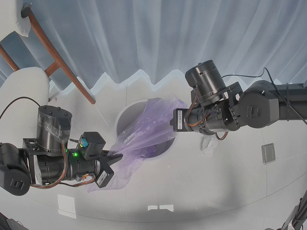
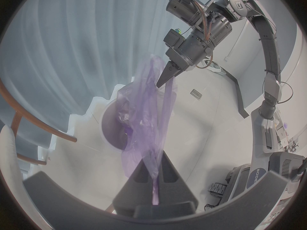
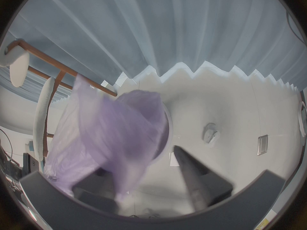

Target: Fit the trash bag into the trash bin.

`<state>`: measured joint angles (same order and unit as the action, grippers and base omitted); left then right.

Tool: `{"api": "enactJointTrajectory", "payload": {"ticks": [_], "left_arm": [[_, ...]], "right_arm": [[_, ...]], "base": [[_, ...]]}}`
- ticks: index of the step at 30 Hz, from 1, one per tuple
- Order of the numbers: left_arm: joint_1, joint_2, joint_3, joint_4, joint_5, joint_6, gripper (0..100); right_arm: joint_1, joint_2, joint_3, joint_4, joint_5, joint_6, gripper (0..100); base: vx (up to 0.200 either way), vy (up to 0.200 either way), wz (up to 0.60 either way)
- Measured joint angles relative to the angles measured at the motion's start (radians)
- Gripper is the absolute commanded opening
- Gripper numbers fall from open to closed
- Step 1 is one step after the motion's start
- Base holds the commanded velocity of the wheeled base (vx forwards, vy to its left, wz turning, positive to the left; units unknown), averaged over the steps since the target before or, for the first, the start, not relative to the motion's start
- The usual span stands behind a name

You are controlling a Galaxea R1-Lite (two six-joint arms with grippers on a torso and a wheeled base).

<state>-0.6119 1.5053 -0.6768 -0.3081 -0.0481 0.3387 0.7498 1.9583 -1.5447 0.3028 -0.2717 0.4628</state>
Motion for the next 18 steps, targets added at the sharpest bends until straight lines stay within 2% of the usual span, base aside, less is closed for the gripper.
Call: {"api": "enactJointTrajectory", "payload": {"ticks": [9,13,18], "left_arm": [[0.000,0.003,0.003,-0.001,0.001,-0.003,0],[0.000,0.003,0.017,-0.001,-0.001,-0.005,0],[0.000,-0.003,0.021,-0.001,-0.001,-0.055,0]], "right_arm": [[-0.004,0.025,-0.002,-0.049,0.000,-0.015,0],[-0.009,0.025,-0.003,-0.076,0.000,-0.062,0],[-0.017,0.016,-0.002,-0.123,0.019,-0.073,0]], "base": [[0.000,0.000,0.00],[0.000,0.000,0.00],[0.000,0.000,0.00]]}}
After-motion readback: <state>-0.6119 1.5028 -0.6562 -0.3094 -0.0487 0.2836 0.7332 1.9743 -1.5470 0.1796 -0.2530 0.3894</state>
